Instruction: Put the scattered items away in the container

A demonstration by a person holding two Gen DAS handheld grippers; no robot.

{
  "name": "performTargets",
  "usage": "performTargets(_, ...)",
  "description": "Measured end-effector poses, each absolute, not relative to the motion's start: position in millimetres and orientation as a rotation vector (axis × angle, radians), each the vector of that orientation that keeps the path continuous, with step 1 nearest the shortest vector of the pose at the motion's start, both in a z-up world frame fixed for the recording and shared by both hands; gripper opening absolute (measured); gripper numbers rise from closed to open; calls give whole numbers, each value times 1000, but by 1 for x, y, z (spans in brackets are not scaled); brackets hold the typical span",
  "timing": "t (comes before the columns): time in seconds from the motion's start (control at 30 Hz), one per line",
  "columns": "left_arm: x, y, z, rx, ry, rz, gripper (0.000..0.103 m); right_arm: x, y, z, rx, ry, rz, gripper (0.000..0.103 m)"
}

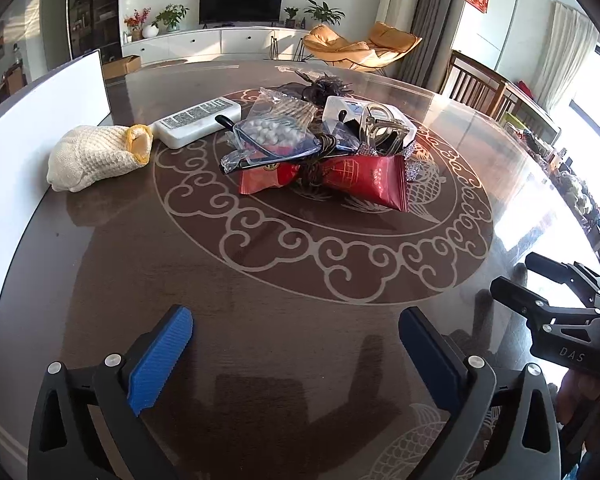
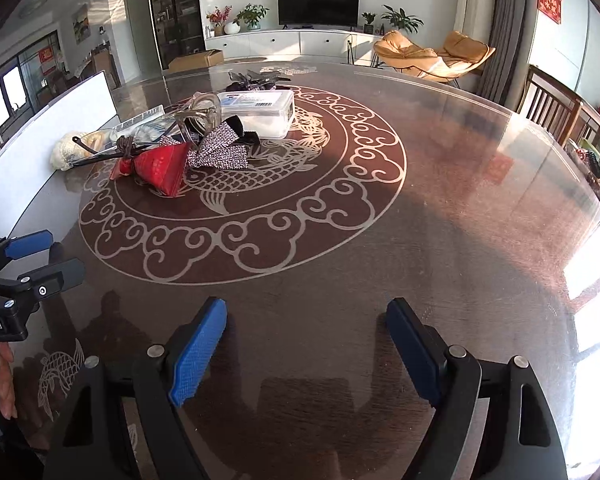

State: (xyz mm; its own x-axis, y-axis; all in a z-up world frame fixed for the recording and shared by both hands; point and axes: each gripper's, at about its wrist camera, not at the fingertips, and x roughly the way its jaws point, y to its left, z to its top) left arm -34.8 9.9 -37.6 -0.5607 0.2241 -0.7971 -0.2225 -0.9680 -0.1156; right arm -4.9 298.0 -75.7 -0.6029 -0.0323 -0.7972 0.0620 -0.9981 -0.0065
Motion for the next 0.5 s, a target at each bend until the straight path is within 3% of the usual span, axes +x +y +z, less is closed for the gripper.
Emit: performTargets(0.5,-37,24,-42,-1362,150,2598,103,-10,295,-77,1384,47,-2753,89)
